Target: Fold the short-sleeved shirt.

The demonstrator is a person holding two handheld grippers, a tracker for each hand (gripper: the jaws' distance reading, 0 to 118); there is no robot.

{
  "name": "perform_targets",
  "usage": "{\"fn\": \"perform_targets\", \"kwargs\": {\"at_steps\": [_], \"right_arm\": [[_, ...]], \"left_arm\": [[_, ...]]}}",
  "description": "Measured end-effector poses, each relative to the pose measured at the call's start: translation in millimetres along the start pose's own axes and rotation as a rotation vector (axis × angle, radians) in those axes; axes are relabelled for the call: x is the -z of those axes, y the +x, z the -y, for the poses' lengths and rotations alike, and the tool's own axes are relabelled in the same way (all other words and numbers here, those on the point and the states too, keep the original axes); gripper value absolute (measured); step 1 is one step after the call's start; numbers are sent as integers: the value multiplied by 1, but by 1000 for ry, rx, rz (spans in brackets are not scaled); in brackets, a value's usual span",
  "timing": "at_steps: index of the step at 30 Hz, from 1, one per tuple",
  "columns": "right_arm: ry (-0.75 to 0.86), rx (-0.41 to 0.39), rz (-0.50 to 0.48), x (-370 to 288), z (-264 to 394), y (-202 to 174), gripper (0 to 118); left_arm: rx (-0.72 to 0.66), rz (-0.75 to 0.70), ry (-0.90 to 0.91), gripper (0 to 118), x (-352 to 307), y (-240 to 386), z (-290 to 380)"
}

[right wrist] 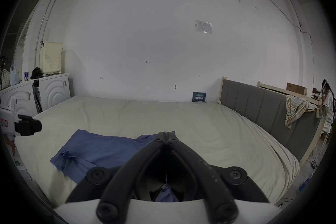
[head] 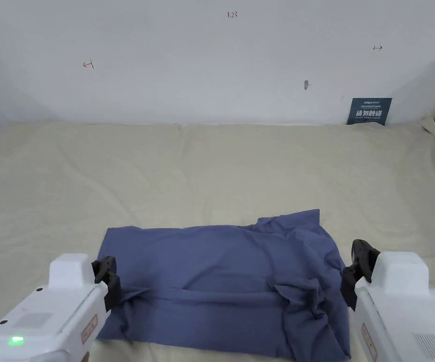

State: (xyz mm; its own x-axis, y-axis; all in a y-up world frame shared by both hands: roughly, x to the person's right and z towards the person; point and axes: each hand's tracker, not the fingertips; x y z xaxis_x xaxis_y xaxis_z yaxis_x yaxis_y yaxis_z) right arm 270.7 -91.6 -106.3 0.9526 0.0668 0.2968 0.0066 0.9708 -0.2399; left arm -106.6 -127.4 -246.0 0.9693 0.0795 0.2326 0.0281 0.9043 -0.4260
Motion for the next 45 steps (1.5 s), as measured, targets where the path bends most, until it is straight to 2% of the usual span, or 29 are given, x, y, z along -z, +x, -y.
{"fn": "perform_targets", "kwargs": {"at_steps": [5, 6, 7, 9, 10, 11, 15, 17, 19, 21, 22, 23, 24, 25, 26, 27, 29, 30, 33, 35, 37, 38, 39, 41, 42, 43, 45], "right_arm": [[-26, -6, 1, 10, 2, -3, 1], [-34, -6, 2, 13, 3, -3, 1], [-41, -8, 4, 15, 4, -2, 1], [-57, -9, 5, 21, 8, -3, 1], [-69, -9, 6, 24, 10, -3, 1], [-78, -10, 5, 27, 11, -3, 1], [-120, -27, 12, 38, 20, -6, 1], [-137, -28, 14, 43, 25, -6, 2], [-163, -20, 19, 48, 30, -5, 2], [-192, -4, 24, 53, 36, -3, 2], [-210, 6, 24, 55, 39, -1, 2], [-228, 12, 26, 57, 42, 0, 2], [-255, 22, 29, 60, 46, 2, 5], [-294, 33, 28, 63, 51, 5, 15], [-318, 48, 30, 66, 57, 7, 31], [-360, 72, 21, 70, 65, 9, 60], [-479, 104, 1, 82, 82, 15, 97], [-546, 119, 1, 89, 94, 16, 97], [-646, 126, 39, 100, 126, 15, 111], [-709, 135, 17, 109, 141, 15, 107], [-757, 163, 19, 118, 156, 15, 86], [-771, 163, 19, 122, 160, 15, 72], [-791, 171, 17, 126, 164, 14, 53], [-776, 166, 17, 124, 166, 15, 49], [-766, 157, 12, 122, 162, 14, 34], [-760, 139, 3, 119, 159, 15, 8], [-748, 138, -13, 109, 148, 10, 7]], "left_arm": [[-41, -42, -220, 2, 40, -40, 14], [-51, -41, -271, 10, 50, -49, 17], [-85, -51, -320, 27, 58, -59, 21], [-153, -68, -403, 95, 76, -76, 30], [-175, -85, -438, 109, 83, -82, 36], [-169, -102, -447, 111, 88, -87, 40], [-96, -175, -529, 105, 113, -93, 57], [-104, -162, -536, 94, 122, -94, 63], [-105, -153, -562, 76, 132, -93, 70], [-82, -152, -606, 51, 139, -86, 78], [-74, -145, -621, 48, 140, -82, 82], [-52, -161, -600, 35, 137, -78, 83], [-28, -159, -567, 7, 132, -76, 82], [-26, -150, -562, 7, 131, -74, 81], [-50, -99, -555, 7, 131, -74, 80], [-62, -110, -567, 7, 131, -75, 80], [-50, -118, -557, 7, 127, -74, 77], [-56, -112, -525, 7, 123, -75, 73], [-86, -90, -494, 7, 112, -77, 59], [-81, -82, -486, 7, 108, -77, 51], [-72, -76, -477, 7, 105, -76, 49], [-69, -78, -476, 7, 105, -76, 48], [-69, -79, -477, 7, 106, -76, 48], [-75, -81, -478, 7, 105, -77, 49], [-81, -84, -481, 7, 104, -78, 51], [-85, -85, -484, 7, 105, -80, 52], [-94, -90, -489, 7, 104, -81, 54]]}}
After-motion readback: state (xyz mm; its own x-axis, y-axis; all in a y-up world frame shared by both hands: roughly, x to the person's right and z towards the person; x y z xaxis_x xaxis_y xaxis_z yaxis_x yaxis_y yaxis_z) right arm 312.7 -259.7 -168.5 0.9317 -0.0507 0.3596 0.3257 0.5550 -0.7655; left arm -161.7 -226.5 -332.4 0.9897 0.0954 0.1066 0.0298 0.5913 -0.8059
